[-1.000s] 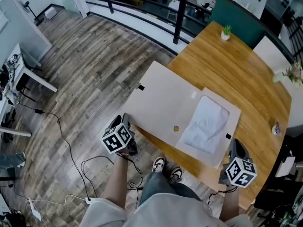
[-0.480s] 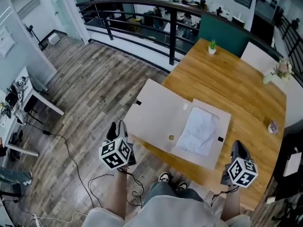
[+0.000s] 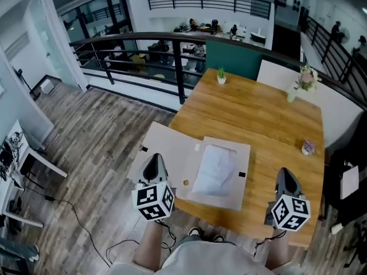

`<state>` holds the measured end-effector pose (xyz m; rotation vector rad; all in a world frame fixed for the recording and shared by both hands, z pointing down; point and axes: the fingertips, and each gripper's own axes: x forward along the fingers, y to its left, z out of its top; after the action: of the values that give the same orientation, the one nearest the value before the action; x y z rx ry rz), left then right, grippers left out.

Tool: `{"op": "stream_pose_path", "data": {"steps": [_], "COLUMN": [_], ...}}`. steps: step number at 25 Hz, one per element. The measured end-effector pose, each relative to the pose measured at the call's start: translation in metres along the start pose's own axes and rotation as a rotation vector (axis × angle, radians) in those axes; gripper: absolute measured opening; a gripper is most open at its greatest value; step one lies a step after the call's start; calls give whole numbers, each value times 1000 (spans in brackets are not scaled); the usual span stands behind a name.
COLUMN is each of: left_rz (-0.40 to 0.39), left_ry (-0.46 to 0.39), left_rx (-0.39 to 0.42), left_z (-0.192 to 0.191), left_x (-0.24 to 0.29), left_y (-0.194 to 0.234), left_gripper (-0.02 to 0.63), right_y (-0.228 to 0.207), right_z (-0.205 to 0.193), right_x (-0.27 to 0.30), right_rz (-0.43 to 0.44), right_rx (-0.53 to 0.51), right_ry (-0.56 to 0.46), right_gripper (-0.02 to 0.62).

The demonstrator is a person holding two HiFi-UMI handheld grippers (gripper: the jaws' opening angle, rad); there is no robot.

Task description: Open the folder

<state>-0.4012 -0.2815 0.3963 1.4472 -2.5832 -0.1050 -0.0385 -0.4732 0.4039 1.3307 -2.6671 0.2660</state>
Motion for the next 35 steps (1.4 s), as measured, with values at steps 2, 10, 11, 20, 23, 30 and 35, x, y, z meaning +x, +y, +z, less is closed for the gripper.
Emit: {"op": "stream_pose_path", "data": {"steps": [2, 10, 11, 20, 23, 30, 35], "left_rz": [-45, -170, -179, -210, -207, -190, -182], "left_ry": [14, 49, 52, 72, 70, 71, 82], "left_rx": [-11, 1, 6, 39, 39, 27, 16], "left_z": [0, -7, -8, -14, -14, -15, -19], "left_x": [7, 24, 26, 29, 30, 32, 34], "left_y": [-21, -75, -79, -89, -86, -75, -70], "left_gripper": [6, 3, 3, 3, 3, 3, 3], "right_y": [-13, -57, -59, -60, -61, -58, -56], "right_z": [9, 0, -2, -8, -9, -5, -5], "right_x": [-15, -51, -54, -60, -59, -53, -49], "right_rz": [-36, -152, -159, -175, -178, -175, -173], "right_rx": [8, 40, 44, 24, 21, 8, -9], "right_ry": [-28, -36, -34, -15, -9, -4, 6], "right_gripper": [2, 2, 2, 0, 0, 0, 0]}}
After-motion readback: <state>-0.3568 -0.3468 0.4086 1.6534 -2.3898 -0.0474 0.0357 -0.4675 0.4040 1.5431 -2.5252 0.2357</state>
